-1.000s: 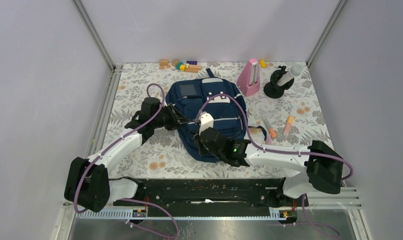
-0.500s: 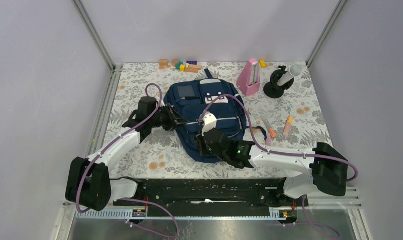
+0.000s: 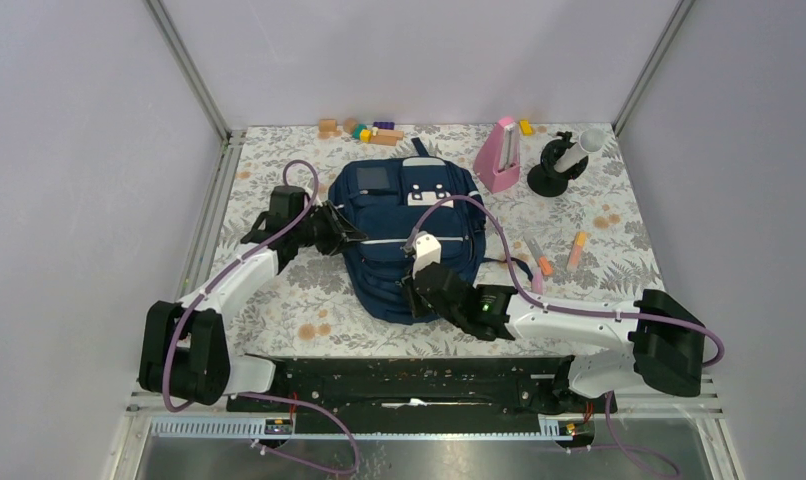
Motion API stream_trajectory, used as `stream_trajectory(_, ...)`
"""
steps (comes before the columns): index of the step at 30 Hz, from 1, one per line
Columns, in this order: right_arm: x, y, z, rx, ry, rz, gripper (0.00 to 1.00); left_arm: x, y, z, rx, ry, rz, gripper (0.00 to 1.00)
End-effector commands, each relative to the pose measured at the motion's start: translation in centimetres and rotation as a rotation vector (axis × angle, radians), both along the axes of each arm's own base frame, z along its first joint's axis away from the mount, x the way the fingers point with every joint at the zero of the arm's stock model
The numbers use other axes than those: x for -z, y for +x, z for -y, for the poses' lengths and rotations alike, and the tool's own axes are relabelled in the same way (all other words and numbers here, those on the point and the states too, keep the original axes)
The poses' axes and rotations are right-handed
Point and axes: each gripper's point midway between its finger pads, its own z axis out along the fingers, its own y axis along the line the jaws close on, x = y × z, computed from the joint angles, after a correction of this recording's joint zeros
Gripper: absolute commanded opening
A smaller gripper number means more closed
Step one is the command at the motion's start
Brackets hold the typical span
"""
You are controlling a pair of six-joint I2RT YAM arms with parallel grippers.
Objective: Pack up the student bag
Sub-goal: Zip the student bag at the center of the board.
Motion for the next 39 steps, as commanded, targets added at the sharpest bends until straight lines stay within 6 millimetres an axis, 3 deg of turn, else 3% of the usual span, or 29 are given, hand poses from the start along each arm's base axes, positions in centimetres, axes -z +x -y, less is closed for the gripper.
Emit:
stream_trajectory(1, 0.1, 0.1, 1.5, 0.032, -0.033, 0.010, 0.00, -4.3, 4.1, -1.1, -0.054, 0.005, 0.194, 0.00)
stream_trajectory(11, 0.1, 0.5, 2.4, 0.072, -0.033, 0.020, 0.00, -4.6, 4.4, -1.9, -0.043, 0.057, 0.194, 0.00)
stream_trajectory(39, 2.4, 2.9, 8.3, 0.201, -0.056, -0.005, 0.00, -3.7, 4.8, -6.9, -0.024, 0.378, 0.190, 0.00)
